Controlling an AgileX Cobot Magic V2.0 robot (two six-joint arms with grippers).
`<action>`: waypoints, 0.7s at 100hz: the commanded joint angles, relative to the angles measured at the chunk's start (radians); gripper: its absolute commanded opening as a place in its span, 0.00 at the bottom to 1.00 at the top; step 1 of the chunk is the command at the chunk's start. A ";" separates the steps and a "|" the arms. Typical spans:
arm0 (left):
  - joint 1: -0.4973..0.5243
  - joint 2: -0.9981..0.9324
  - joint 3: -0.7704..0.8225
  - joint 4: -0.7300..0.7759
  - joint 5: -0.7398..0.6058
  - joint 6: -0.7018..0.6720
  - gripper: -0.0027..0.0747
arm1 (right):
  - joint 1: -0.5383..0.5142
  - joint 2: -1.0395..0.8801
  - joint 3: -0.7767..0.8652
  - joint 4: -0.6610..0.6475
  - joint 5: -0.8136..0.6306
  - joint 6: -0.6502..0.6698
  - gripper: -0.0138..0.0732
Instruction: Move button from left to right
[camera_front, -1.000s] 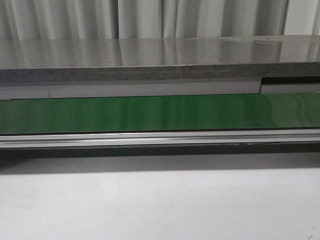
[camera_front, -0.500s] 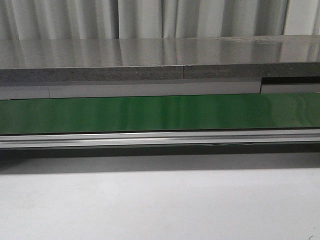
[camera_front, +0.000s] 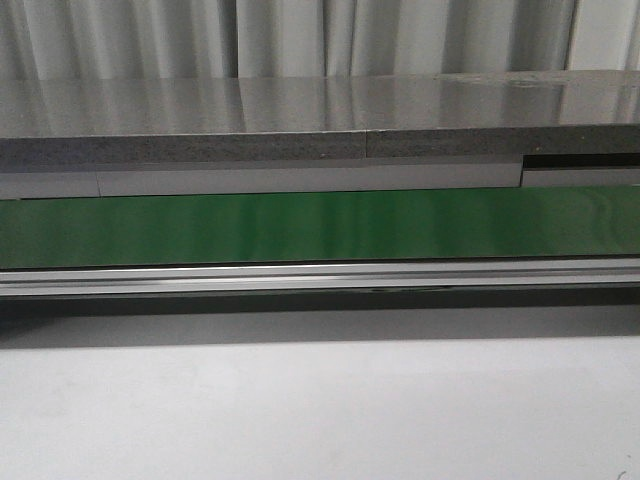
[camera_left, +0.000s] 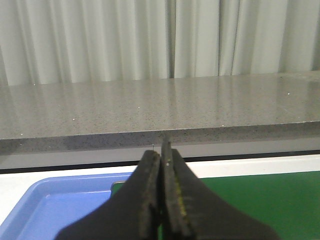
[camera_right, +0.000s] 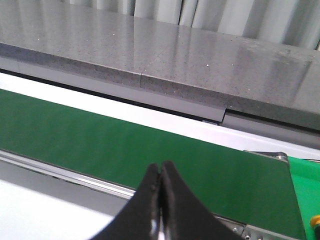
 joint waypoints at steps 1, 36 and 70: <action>-0.006 0.009 -0.027 -0.012 -0.077 -0.004 0.01 | 0.000 0.006 -0.010 0.015 -0.076 0.011 0.08; -0.006 0.009 -0.027 -0.012 -0.077 -0.004 0.01 | 0.027 -0.173 0.169 -0.439 -0.256 0.584 0.08; -0.006 0.009 -0.027 -0.012 -0.077 -0.004 0.01 | 0.026 -0.322 0.331 -0.452 -0.282 0.618 0.08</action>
